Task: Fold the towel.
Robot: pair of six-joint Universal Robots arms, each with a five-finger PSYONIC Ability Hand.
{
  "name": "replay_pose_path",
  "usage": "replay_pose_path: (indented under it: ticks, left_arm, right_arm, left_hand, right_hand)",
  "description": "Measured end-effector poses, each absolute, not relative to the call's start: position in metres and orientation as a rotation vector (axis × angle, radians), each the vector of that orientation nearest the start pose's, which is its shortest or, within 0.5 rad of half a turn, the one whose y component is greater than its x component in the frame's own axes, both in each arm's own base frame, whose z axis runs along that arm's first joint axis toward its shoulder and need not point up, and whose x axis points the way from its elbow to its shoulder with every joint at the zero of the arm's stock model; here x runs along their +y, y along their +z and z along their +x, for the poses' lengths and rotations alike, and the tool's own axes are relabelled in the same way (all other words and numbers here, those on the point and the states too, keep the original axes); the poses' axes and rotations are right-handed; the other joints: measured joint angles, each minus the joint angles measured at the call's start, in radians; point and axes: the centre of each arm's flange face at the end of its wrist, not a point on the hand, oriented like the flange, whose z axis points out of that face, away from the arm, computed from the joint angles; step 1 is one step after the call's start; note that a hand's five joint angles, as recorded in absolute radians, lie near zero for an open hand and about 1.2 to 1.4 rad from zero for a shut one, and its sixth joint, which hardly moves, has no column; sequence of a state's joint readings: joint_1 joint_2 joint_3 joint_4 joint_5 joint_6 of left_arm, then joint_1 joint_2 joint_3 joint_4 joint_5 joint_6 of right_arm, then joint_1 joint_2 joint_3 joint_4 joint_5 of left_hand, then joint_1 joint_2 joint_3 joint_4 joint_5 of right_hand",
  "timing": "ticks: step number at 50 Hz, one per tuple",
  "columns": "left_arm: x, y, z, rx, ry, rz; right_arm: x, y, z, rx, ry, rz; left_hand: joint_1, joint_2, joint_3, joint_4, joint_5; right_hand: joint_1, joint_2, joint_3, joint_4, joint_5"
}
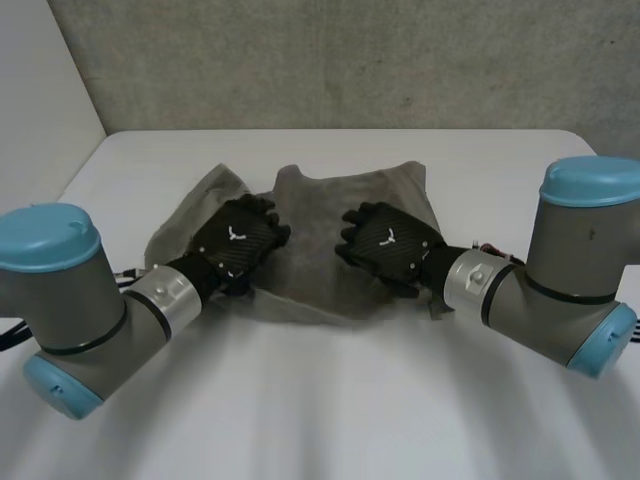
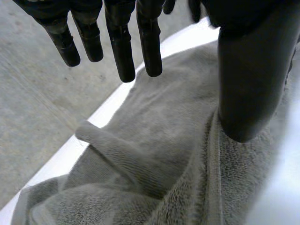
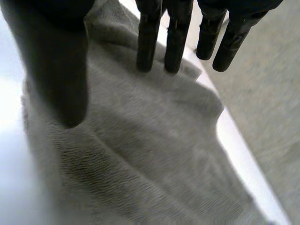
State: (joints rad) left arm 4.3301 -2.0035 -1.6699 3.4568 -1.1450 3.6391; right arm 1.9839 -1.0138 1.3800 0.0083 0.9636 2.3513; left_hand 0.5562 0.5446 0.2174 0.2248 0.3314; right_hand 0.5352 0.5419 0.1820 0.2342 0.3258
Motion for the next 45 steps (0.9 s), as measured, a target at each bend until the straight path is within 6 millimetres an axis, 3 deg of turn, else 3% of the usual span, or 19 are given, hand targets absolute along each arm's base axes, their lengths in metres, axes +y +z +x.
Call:
replay_pose_path:
  ticks: [3,12,17,34,45]
  left_arm:
    - [-0.260,0.164,-0.288,2.183,-2.123,1.503]
    - [-0.264,0.171,-0.287,2.251,-2.149,1.358]
    - [-0.257,0.174,-0.288,2.279,-2.157,1.340]
    - [-0.226,0.186,-0.259,2.430,-2.012,1.236]
    - [-0.226,0.197,-0.230,2.599,-2.040,0.878]
  right_arm:
    - [-0.262,0.169,0.313,1.713,-1.598,-1.577]
    - [-0.267,0.161,0.303,1.931,-1.499,-1.127]
    - [-0.264,0.159,0.293,2.014,-1.502,-0.963]
    - [-0.255,0.189,0.231,2.077,-1.723,-0.765]
    - [-0.260,0.185,0.204,2.149,-1.738,-0.602]
  left_hand:
    - [-0.008,-0.007,0.000,0.000,-0.006]
    - [-0.020,-0.024,0.000,0.000,-0.023]
    - [-0.043,-0.050,0.000,0.000,-0.049]
    - [-0.270,-0.300,0.000,0.000,-0.277]
    - [-0.270,-0.300,0.000,0.000,-0.277]
  right_hand:
    - [-0.239,-0.244,0.000,0.000,-0.261]
    - [-0.291,-0.297,0.000,0.000,-0.267]
    - [-0.291,-0.297,0.000,0.000,-0.267]
    - [-0.291,-0.297,0.000,0.000,-0.267]
    - [-0.291,-0.297,0.000,0.000,-0.267]
